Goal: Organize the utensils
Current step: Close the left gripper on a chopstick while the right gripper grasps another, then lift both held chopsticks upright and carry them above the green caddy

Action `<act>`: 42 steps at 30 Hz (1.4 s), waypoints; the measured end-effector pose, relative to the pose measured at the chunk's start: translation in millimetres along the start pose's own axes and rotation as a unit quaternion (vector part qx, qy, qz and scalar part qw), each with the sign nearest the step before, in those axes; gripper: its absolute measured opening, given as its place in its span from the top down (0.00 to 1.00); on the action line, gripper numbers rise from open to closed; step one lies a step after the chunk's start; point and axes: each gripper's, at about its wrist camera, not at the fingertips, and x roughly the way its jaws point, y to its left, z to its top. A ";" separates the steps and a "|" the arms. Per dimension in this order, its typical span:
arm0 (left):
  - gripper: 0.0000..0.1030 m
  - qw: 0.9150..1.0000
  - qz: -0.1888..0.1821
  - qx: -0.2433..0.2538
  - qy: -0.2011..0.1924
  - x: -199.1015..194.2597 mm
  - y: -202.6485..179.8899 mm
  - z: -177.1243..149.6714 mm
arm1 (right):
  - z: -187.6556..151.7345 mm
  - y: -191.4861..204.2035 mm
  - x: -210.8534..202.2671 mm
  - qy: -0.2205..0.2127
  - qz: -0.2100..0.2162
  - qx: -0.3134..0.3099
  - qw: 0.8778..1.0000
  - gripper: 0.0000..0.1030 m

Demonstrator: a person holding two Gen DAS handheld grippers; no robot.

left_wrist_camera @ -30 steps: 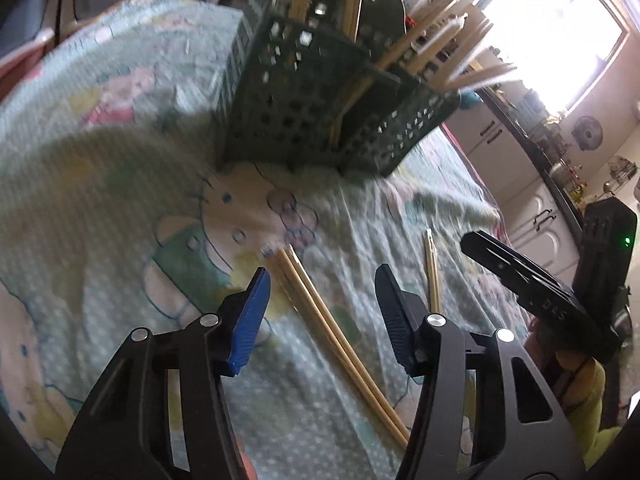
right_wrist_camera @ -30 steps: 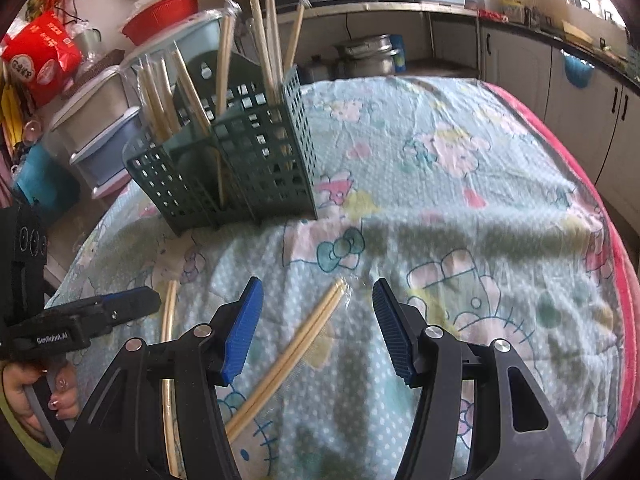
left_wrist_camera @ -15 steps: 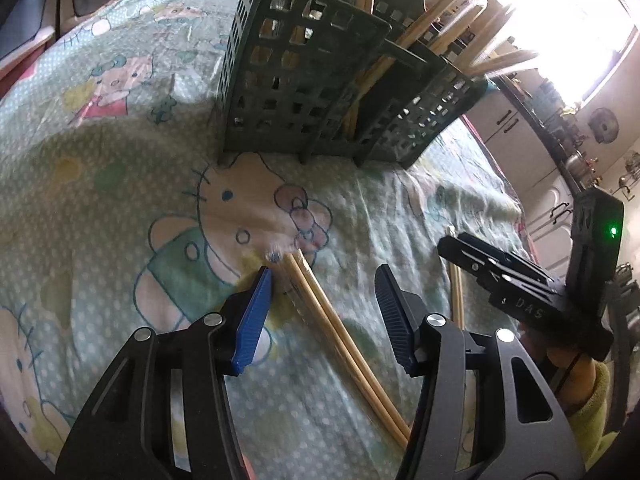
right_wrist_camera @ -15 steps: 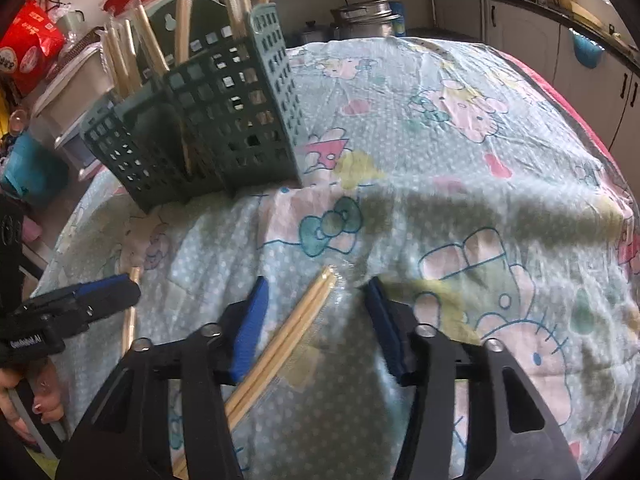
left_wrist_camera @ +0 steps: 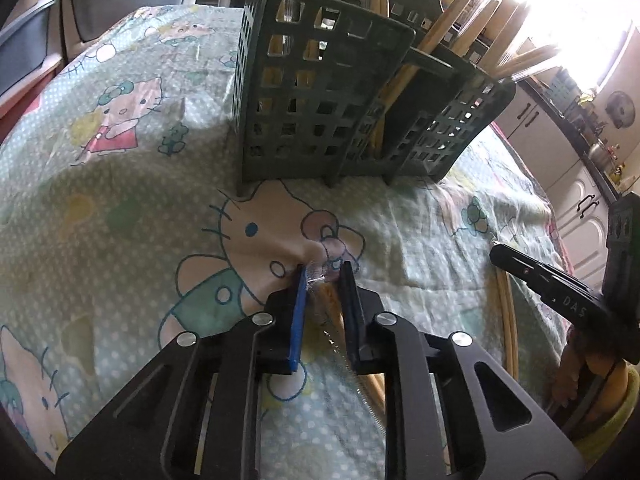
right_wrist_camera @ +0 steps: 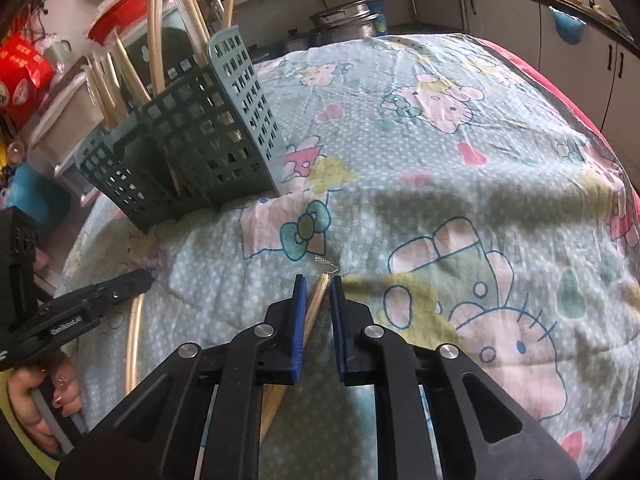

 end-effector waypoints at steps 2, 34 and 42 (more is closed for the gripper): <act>0.93 1.000 -0.014 -0.009 -0.005 -5.0 3.1 0.6 | 0.3 0.6 -6.0 -0.008 0.006 0.001 1.000 0.89; 0.97 0.967 -0.077 0.079 -0.229 -169.7 -48.6 81.6 | 57.8 107.3 -155.9 -0.224 0.085 -0.130 0.962 0.93; 0.97 0.952 -0.077 0.099 -0.278 -204.3 -65.1 106.4 | 85.3 119.0 -181.4 -0.281 0.084 -0.138 0.946 0.93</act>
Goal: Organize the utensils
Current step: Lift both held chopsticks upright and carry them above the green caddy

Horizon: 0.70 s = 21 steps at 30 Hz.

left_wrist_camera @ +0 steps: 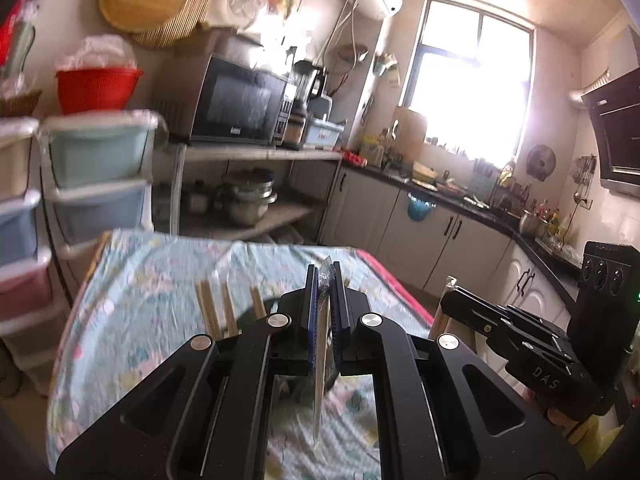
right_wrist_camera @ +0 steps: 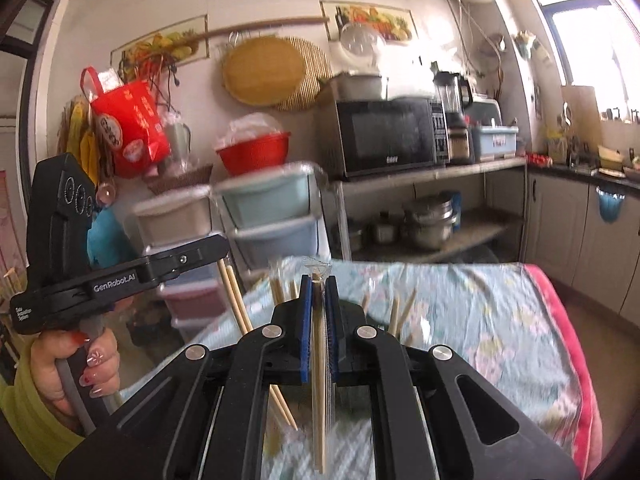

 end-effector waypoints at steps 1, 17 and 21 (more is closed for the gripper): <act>0.97 1.000 0.001 0.003 -0.006 -1.0 -1.6 4.9 | 5.7 0.0 0.6 -0.007 0.000 -0.002 1.000 0.93; 0.97 0.998 0.017 0.006 -0.059 3.1 -5.3 51.5 | 56.4 -7.4 11.6 -0.108 -0.022 -0.015 0.994 0.93; 0.97 0.998 0.026 -0.002 -0.059 11.8 -0.3 55.0 | 64.2 -5.9 15.7 -0.126 -0.032 -0.032 0.991 0.93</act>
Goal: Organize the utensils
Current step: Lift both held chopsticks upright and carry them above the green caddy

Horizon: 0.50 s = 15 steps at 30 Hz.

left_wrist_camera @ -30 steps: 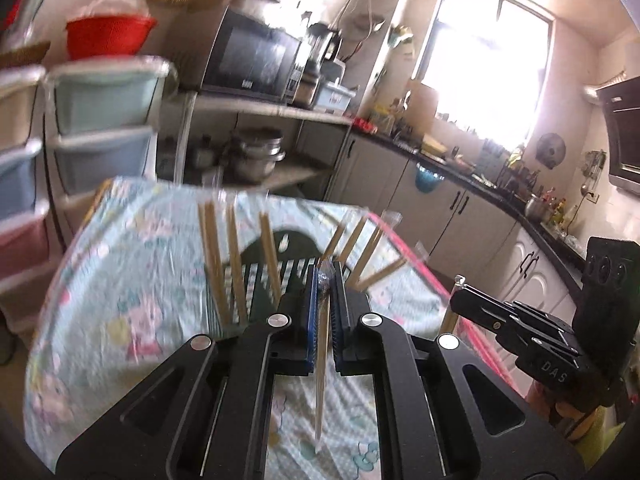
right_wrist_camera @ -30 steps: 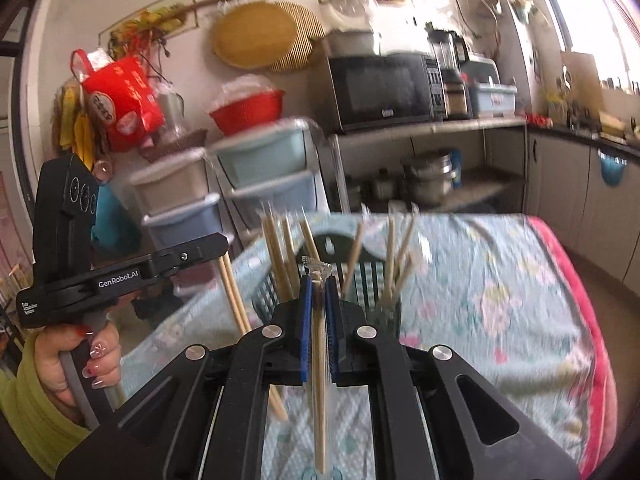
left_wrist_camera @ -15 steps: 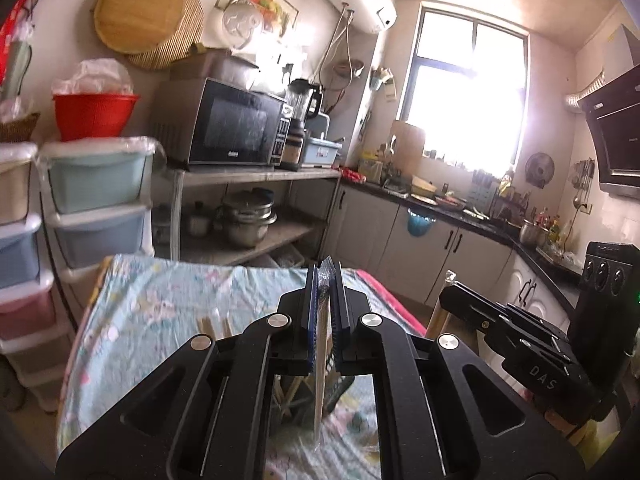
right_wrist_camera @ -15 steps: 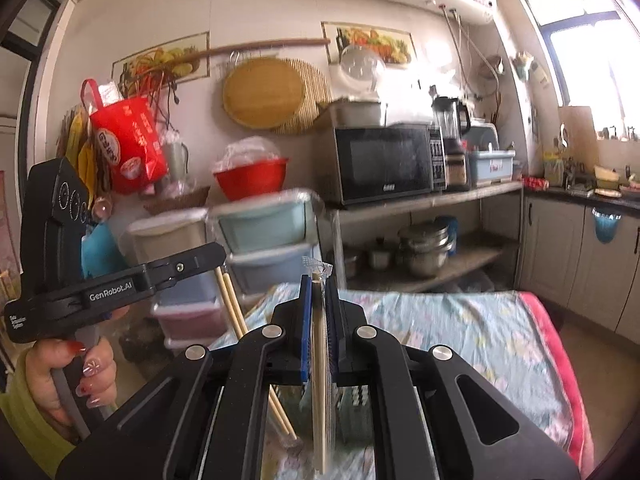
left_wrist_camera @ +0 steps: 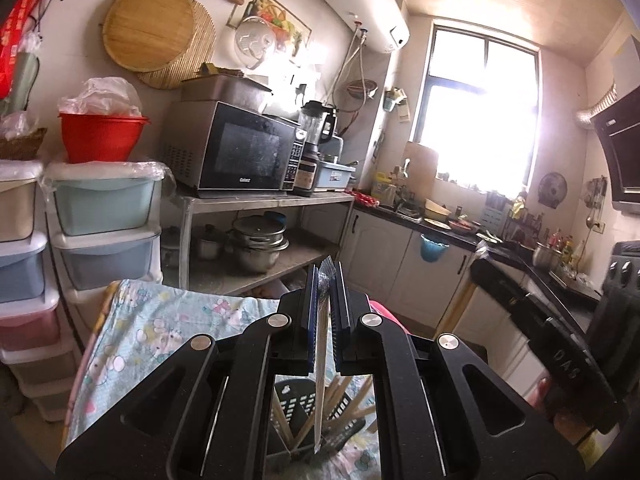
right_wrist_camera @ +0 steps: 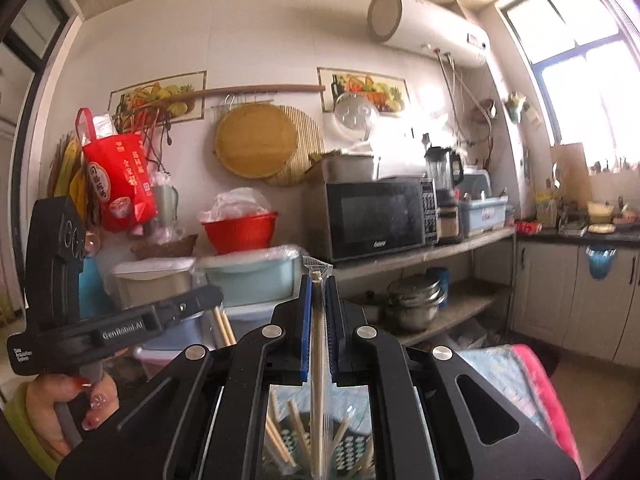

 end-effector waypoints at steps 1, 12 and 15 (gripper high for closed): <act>0.97 1.000 0.003 -0.002 -0.001 2.6 1.5 0.3 | 1.1 1.0 2.2 -0.006 -0.003 -0.009 1.000 0.93; 0.97 1.000 0.015 0.001 -0.003 37.7 7.5 -3.9 | -9.3 -0.4 30.0 -0.026 -0.003 -0.038 0.999 0.93; 0.97 1.000 0.015 0.007 0.002 48.1 8.6 -12.0 | -19.3 -6.8 41.7 -0.013 -0.009 -0.027 1.000 0.93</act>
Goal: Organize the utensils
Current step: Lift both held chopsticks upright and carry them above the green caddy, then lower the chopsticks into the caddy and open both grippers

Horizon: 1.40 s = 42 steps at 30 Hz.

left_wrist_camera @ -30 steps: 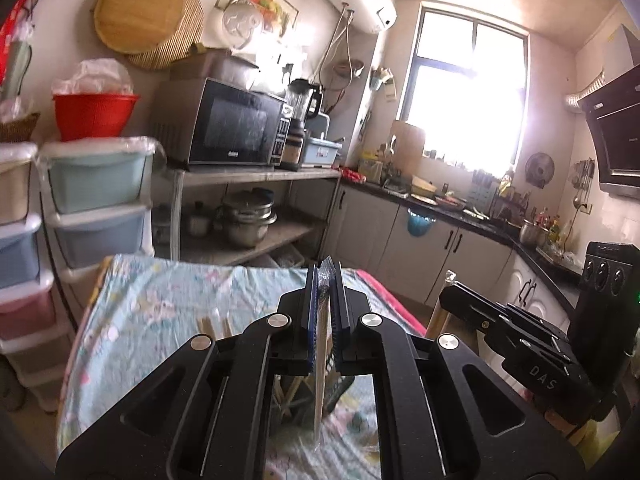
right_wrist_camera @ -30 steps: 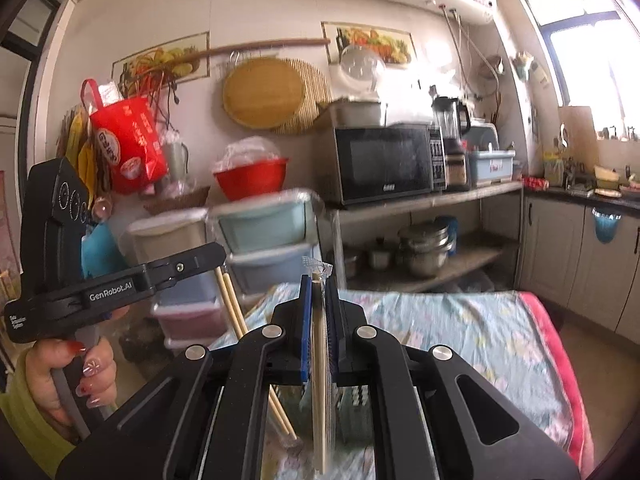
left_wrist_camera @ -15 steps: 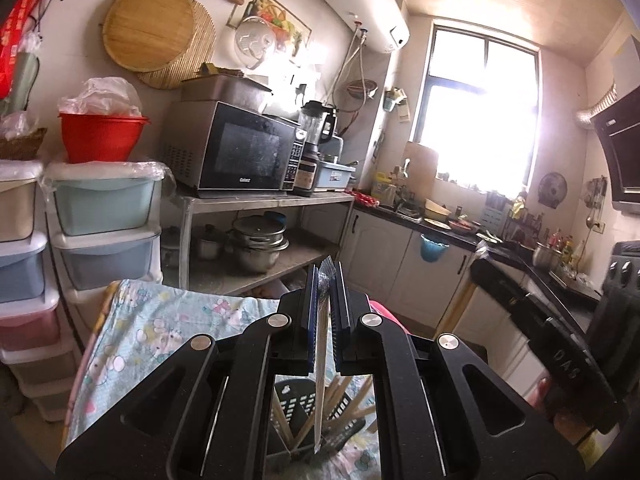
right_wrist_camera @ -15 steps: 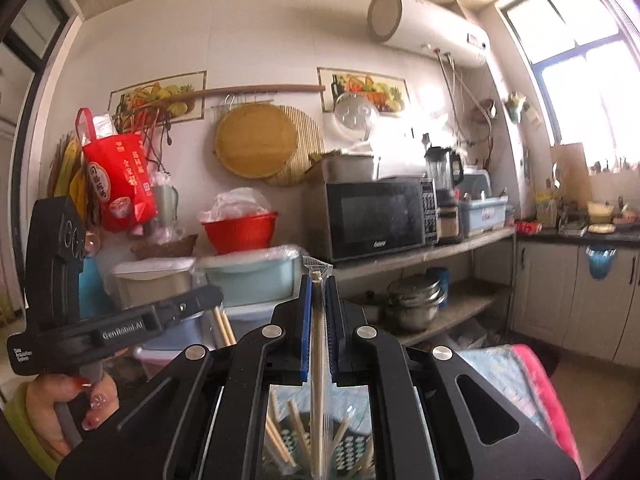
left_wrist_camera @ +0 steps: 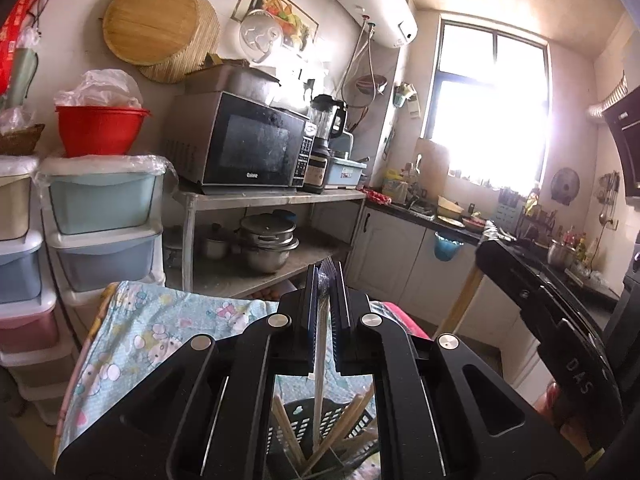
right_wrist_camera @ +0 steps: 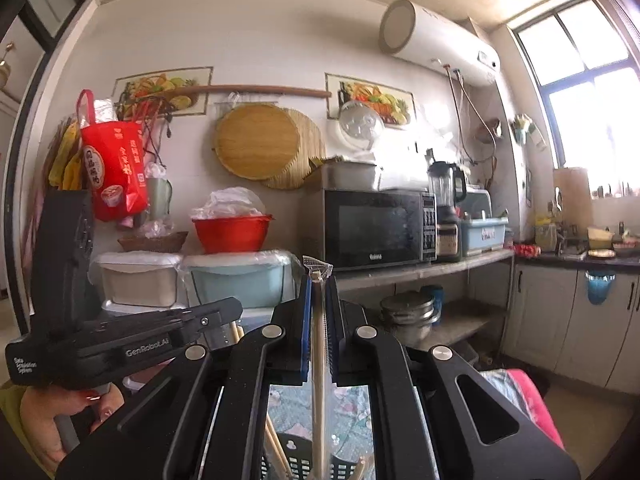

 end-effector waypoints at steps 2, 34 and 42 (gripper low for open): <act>0.97 1.000 0.004 0.003 0.003 8.0 1.9 -7.4 | -7.0 -2.9 5.1 0.004 0.000 0.003 1.000 0.93; 0.97 0.995 0.016 0.005 0.096 42.0 16.2 -84.6 | -87.8 -20.7 26.4 0.096 -0.017 0.058 0.994 0.86; 0.87 0.993 0.025 -0.004 0.112 28.2 18.5 -90.6 | -89.0 -17.6 14.4 0.112 -0.015 0.059 0.992 0.76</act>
